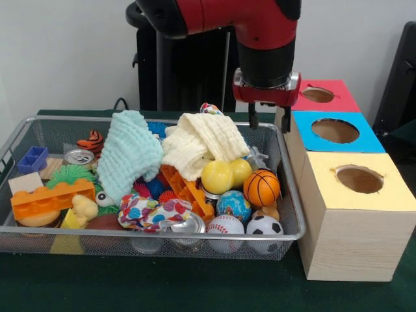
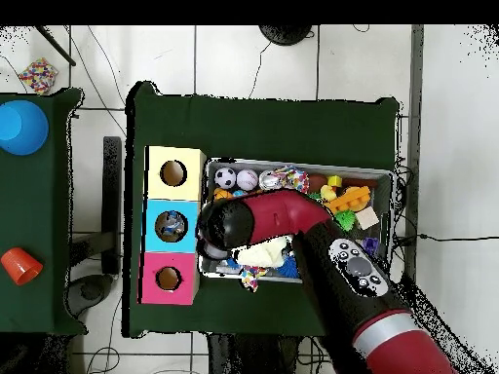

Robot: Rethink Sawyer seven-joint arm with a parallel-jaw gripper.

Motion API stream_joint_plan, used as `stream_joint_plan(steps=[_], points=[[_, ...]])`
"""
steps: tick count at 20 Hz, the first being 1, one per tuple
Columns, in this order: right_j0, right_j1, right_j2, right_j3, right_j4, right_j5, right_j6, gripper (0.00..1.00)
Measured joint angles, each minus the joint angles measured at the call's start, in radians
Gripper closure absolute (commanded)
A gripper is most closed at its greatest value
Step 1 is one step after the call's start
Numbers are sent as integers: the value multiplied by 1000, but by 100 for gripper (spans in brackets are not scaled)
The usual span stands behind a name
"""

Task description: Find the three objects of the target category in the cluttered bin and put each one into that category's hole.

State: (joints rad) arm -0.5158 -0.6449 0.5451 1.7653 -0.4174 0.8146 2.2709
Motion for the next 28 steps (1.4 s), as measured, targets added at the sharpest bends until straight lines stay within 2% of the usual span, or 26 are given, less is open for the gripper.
stream_joint_plan(steps=[6,14,28], points=[[78,-52,-70,-10,-6,43,0,0],[147,-89,-136,-54,-38,136,0,0],[169,-109,-198,-79,-40,149,0,0]])
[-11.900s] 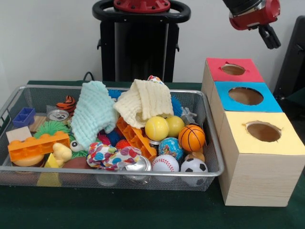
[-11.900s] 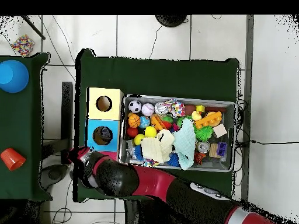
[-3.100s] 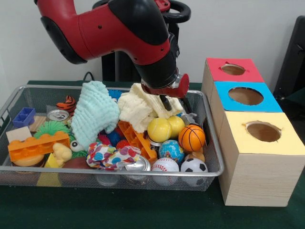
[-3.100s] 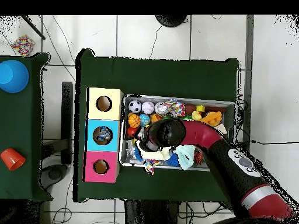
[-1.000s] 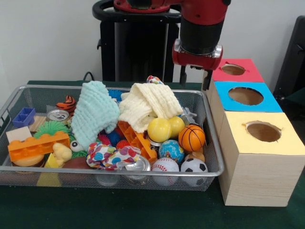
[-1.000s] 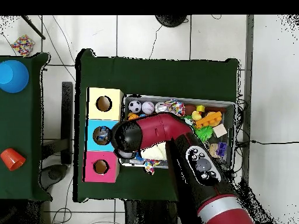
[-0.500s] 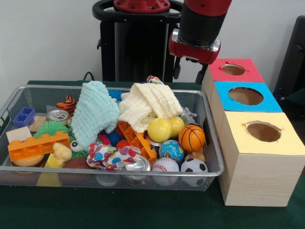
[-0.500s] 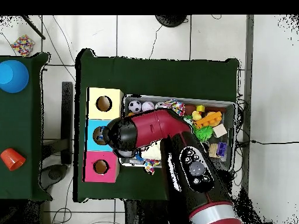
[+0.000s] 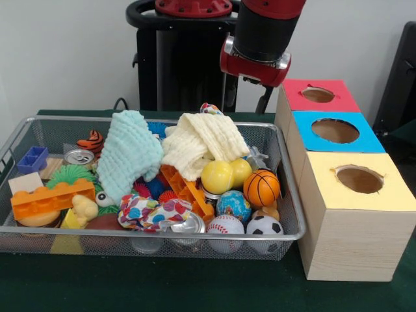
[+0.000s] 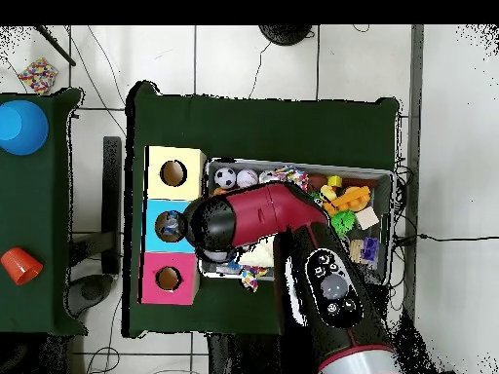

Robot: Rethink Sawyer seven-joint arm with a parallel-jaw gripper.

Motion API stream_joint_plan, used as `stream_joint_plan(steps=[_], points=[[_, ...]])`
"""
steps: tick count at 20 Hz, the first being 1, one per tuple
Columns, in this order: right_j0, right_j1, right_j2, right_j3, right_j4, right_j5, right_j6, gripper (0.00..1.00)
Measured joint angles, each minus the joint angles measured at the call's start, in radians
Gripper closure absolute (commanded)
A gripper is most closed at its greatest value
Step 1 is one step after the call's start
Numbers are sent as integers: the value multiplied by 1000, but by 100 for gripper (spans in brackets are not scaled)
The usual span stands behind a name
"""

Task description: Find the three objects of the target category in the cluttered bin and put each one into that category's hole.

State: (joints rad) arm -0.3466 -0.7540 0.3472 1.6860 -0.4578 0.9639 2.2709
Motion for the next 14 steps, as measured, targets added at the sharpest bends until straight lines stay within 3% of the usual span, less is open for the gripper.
stream_joint_plan(steps=[14], points=[[10,18,-47,-19,-3,0,0,0]])
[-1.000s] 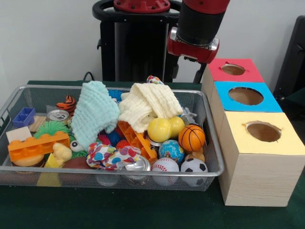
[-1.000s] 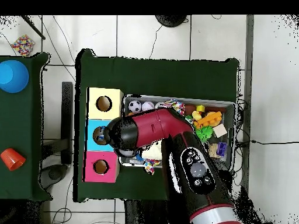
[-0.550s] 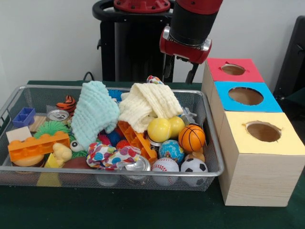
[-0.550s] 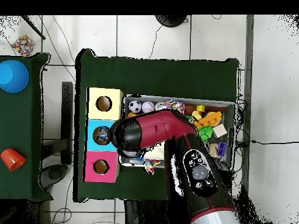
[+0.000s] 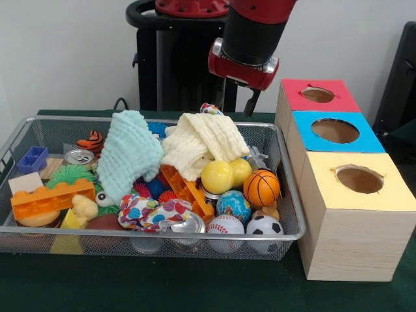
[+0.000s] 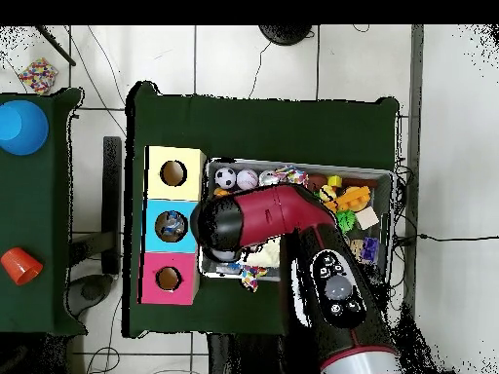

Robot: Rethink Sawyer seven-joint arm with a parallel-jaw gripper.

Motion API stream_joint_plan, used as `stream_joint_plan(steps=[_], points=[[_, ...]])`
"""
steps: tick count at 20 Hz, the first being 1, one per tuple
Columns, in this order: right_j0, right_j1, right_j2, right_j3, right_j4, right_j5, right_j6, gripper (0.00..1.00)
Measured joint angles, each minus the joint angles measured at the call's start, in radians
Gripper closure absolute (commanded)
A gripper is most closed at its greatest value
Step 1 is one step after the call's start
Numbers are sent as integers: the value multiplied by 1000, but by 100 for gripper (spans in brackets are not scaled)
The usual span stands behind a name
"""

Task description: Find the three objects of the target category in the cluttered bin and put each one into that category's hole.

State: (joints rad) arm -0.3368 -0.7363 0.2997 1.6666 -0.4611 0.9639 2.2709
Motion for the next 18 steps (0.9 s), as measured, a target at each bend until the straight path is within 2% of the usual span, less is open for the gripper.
stream_joint_plan(steps=[10,13,18], points=[[16,58,-47,-31,-71,-15,0,0],[27,74,-64,-33,-95,-36,0,0],[71,139,-107,-51,-148,-115,0,0]])
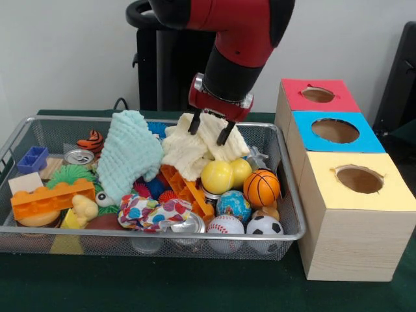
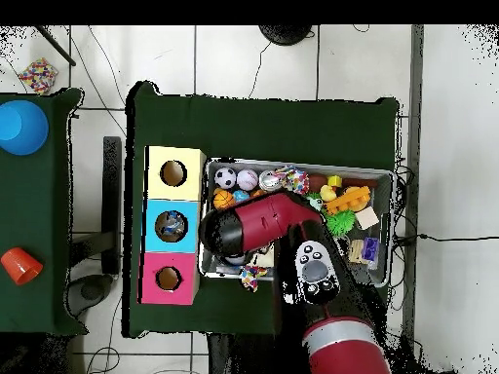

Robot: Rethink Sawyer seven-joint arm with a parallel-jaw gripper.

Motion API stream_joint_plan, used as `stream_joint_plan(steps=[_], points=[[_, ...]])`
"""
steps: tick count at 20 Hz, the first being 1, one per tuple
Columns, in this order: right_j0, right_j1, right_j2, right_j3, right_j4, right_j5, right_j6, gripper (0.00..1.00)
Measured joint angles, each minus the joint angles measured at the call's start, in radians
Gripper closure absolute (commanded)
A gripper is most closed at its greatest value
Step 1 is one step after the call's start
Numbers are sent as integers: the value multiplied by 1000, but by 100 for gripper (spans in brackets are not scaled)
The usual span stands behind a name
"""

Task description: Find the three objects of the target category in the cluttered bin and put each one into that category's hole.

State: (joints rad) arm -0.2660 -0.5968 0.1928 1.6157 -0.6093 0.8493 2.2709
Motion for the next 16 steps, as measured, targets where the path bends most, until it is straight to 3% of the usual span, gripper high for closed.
stream_joint_plan(steps=[7,16], points=[[12,55,-18,-13,-2,-30,0,0],[-14,68,-17,-14,33,-30,0,0]])
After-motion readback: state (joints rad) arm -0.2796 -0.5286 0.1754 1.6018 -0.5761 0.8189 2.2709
